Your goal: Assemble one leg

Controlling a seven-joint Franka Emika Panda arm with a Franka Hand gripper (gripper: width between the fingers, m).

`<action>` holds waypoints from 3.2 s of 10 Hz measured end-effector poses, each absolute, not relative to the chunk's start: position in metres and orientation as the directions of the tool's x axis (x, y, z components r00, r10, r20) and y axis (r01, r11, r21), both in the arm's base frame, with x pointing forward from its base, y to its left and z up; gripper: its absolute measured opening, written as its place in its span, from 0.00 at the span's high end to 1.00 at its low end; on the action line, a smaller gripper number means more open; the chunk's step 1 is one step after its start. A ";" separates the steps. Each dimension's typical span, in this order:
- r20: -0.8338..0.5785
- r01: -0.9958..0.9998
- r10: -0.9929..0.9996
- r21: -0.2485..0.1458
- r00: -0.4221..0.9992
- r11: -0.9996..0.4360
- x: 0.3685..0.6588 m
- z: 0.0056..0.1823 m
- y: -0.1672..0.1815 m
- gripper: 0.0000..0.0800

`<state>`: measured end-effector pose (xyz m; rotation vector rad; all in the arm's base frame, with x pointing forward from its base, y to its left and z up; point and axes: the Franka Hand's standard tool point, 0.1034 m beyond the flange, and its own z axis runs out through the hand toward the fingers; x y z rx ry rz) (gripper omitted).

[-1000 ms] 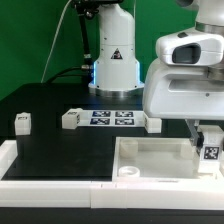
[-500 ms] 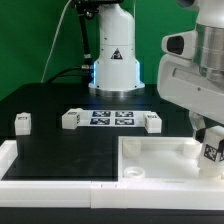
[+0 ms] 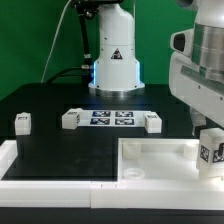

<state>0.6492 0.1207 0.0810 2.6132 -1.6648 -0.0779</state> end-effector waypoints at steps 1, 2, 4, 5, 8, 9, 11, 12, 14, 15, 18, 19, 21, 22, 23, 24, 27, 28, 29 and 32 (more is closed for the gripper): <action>-0.025 -0.824 -0.825 0.047 0.564 -0.565 0.649 0.082 0.123 0.37; -0.030 -0.722 -0.723 0.044 0.690 -0.691 0.649 0.082 0.124 0.22; -0.028 -0.491 -0.491 0.032 0.870 -0.871 0.650 0.081 0.125 0.20; -0.029 -0.362 -0.363 0.026 0.932 -0.932 0.650 0.081 0.123 0.19; -0.027 -0.045 -0.045 0.035 0.999 -0.998 0.651 0.080 0.120 0.19; -0.027 -0.050 -0.051 0.034 0.998 -0.998 0.651 0.080 0.120 0.19; -0.028 -0.050 -0.051 0.034 0.998 -0.998 0.651 0.080 0.120 0.52; -0.027 -0.102 -0.102 0.033 0.994 -0.994 0.651 0.079 0.121 0.52; -0.024 -0.253 -0.253 0.032 0.967 -0.967 0.651 0.079 0.120 0.64; -0.021 -0.371 -0.372 0.036 0.928 -0.928 0.651 0.079 0.119 0.64; -0.042 -0.824 -0.824 0.037 0.564 -0.566 0.650 0.078 0.111 0.64; -0.044 -0.908 -0.910 0.049 0.413 -0.415 0.649 0.077 0.110 0.64; -0.035 -0.988 -0.990 0.077 0.134 -0.136 0.647 0.078 0.109 0.64; -0.029 -0.995 -0.999 0.086 0.041 -0.043 0.646 0.078 0.109 0.64; -0.029 -0.996 -0.999 0.087 0.031 -0.033 0.646 0.078 0.109 0.63; -0.031 -0.994 -0.998 0.087 0.063 -0.065 0.646 0.077 0.109 0.63; -0.046 -0.935 -0.936 0.056 0.349 -0.351 0.646 0.077 0.114 0.23; -0.054 -0.833 -0.834 0.044 0.550 -0.552 0.646 0.079 0.119 0.20; -0.050 -0.751 -0.751 0.022 0.658 -0.659 0.647 0.080 0.122 0.20; -0.027 -0.321 -0.321 -0.022 0.947 -0.947 0.648 0.083 0.125 0.19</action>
Offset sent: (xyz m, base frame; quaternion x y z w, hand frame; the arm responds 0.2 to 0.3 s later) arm -0.0105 0.0073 0.0014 0.0155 0.0030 -0.2890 0.9572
